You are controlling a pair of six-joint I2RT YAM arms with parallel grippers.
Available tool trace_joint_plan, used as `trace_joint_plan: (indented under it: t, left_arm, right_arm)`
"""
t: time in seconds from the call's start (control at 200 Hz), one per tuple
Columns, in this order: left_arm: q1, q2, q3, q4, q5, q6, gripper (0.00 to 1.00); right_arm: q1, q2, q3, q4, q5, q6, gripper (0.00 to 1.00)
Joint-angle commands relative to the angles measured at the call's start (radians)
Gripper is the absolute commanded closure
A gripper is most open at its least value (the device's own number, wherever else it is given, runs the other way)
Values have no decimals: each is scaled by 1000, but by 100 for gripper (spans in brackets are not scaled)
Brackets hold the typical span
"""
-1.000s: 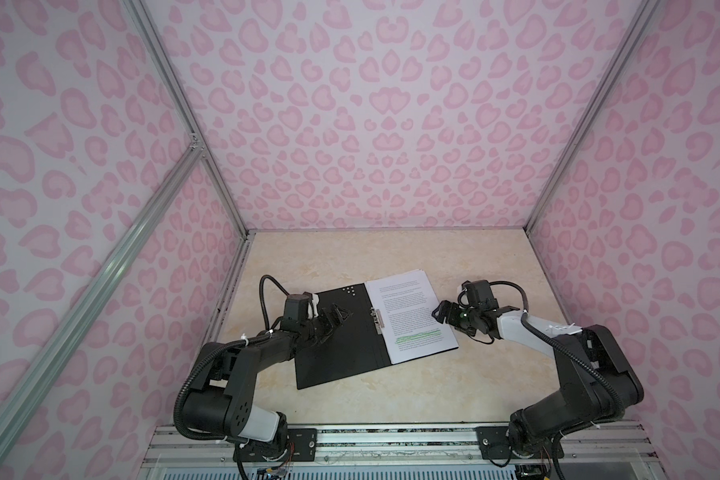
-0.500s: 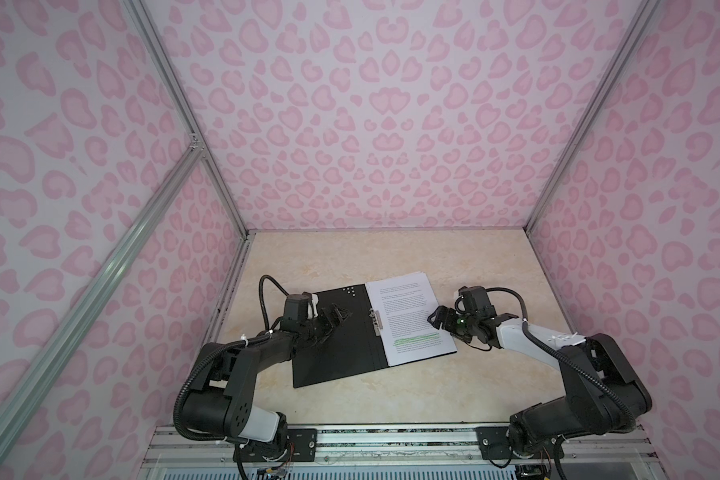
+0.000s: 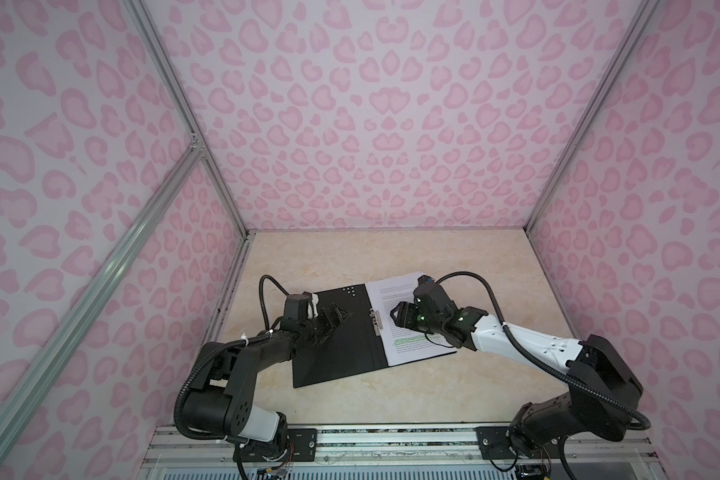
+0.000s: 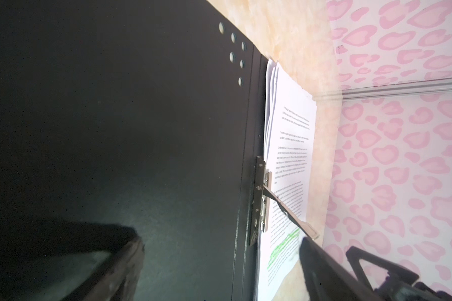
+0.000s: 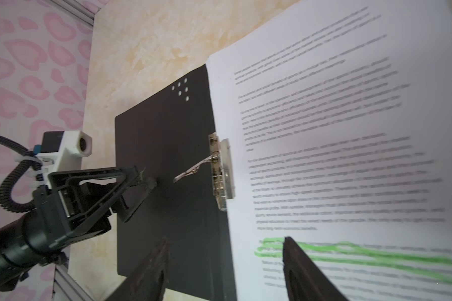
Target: Put the files into the folder
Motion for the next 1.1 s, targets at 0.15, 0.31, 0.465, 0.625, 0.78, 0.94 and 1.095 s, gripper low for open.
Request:
trace_joint_plan:
  t: [0.15, 0.31, 0.465, 0.625, 0.78, 0.94, 1.095]
  left_arm:
    - [1, 8, -7, -63, -12, -9, 6]
    - [0, 8, -8, -60, -8, -12, 5]
    - [1, 10, -8, -58, -2, -14, 5]
    - [1, 2, -8, -60, -2, -15, 6]
    - [0, 2, -8, -60, -2, -13, 6]
    - [0, 2, -8, -61, -1, -15, 6]
    - [1, 2, -8, -60, 2, -15, 6]
  right_arm:
    - [119, 165, 139, 18, 81, 332, 34]
    - [119, 246, 235, -74, 92, 386, 48]
    - [107, 262, 231, -56, 100, 438, 56]
    - [85, 297, 259, -55, 72, 459, 64]
    - [63, 325, 272, -28, 41, 456, 70]
    - [58, 334, 264, 1, 35, 470, 73]
    - [57, 358, 278, 16, 11, 474, 78]
